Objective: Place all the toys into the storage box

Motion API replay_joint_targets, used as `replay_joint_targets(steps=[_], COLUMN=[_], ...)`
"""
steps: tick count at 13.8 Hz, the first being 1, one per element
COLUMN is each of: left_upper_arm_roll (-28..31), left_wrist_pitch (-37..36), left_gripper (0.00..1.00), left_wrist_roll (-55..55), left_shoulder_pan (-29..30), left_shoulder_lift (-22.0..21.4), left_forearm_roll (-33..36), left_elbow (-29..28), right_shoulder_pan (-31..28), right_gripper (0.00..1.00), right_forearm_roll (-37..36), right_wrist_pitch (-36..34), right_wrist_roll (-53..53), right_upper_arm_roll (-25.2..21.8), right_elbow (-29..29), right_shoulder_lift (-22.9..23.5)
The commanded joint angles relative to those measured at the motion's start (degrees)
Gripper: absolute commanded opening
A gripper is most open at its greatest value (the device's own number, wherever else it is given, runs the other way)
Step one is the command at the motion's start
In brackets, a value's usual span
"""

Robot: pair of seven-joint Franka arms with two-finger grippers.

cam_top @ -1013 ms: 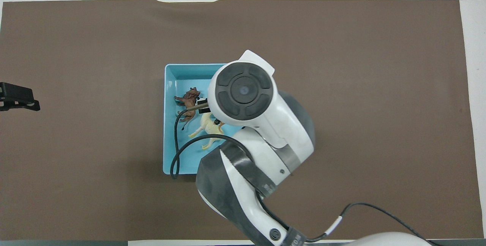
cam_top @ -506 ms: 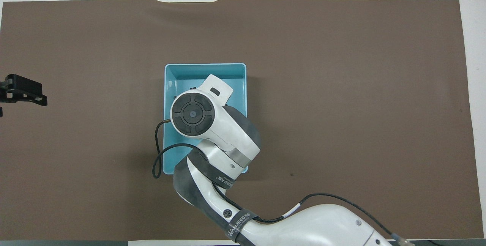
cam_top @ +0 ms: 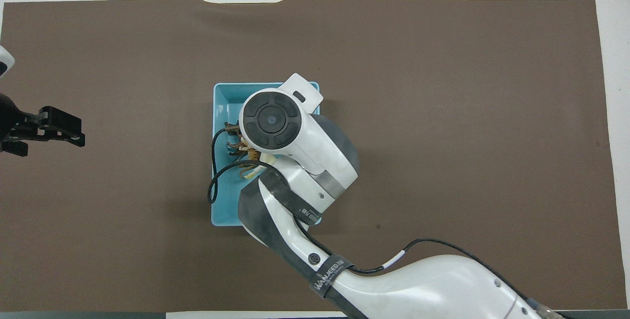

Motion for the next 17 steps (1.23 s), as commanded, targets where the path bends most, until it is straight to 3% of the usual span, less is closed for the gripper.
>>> replay_joint_targets(steps=[1,3,6,12,14,17], left_upper_arm_roll=[1.1,1.4,0.9,-0.2,-0.3,-2.5], left_wrist_pitch=[4.7,4.2,4.3,4.4,4.5,4.3], left_gripper=[1.0,1.0,1.0,1.0,1.0,1.0], left_wrist_roll=[9.3,10.2,10.2,10.2,10.2,10.3], left_shoulder_pan=[-0.2,0.1,1.6,2.5,2.6,5.2], left_shoulder_lift=[-1.8,0.9,1.0,0.8,0.8,0.8], left_forearm_roll=[0.1,-0.1,-0.1,-0.1,-0.1,-0.1], left_elbow=[-3.5,-0.8,-1.1,-1.5,-1.5,-1.1], right_shoulder_pan=[-9.2,-16.4,-27.0,-39.7,-41.0,-33.8], right_gripper=[1.0,1.0,1.0,1.0,1.0,1.0], right_forearm_roll=[0.2,2.0,5.9,5.9,5.9,5.9], right_wrist_pitch=[-7.2,-10.6,-16.7,-32.9,-33.5,-32.0], right_wrist_roll=[-10.7,-15.7,-22.5,-39.6,-40.0,-40.2], right_upper_arm_roll=[0.9,0.9,0.9,0.7,0.6,-8.4], right_elbow=[-1.8,-1.9,-2.4,-3.2,-6.8,-12.0], right_shoulder_lift=[-8.9,-12.7,-17.8,-23.2,-26.3,-31.0])
